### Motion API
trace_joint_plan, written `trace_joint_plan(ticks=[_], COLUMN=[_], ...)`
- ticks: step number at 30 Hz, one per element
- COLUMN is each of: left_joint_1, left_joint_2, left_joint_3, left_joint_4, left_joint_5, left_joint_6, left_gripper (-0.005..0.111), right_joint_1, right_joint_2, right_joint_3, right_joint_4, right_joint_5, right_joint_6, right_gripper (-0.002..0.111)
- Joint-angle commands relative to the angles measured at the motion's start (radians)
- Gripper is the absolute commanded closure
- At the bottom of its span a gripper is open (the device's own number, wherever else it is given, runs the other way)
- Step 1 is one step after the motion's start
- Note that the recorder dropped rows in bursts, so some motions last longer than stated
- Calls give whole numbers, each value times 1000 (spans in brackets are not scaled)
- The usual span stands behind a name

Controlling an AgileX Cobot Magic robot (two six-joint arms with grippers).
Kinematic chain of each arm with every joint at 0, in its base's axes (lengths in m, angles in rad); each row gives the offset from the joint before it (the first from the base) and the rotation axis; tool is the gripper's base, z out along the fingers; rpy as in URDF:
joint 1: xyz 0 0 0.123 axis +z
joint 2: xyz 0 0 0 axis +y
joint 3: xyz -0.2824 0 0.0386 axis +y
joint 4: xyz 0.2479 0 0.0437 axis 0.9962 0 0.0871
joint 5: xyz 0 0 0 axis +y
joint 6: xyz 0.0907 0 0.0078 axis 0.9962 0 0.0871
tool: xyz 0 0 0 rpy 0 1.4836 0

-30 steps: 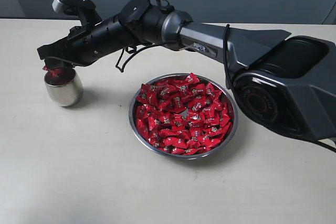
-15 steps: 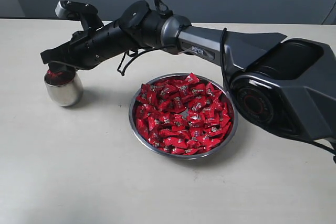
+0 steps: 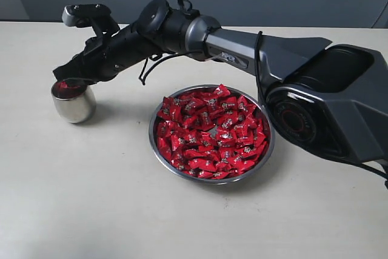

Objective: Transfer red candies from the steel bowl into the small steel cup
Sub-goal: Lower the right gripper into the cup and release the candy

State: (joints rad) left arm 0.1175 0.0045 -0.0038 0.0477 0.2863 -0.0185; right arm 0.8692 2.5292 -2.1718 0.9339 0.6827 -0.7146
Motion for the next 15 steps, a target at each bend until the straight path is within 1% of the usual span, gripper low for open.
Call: trace_joint_plan(ticks=[1,15], left_joint_1=[1,1], left_joint_2=[-4,-4], left_joint_3=[4,4], left_joint_4=[-2,-2], left_joint_5=[-2,-2], left_joint_6=[-1,-1], left_gripper=[106,106], right_joint_1=[16,23], right_joint_2=[-6,-6], right_joint_3=[-44,-60], right_joint_4=[-152,-144], right_joint_5=[10,5], right_joint_6=[-30,-103], right_gripper=[109,109])
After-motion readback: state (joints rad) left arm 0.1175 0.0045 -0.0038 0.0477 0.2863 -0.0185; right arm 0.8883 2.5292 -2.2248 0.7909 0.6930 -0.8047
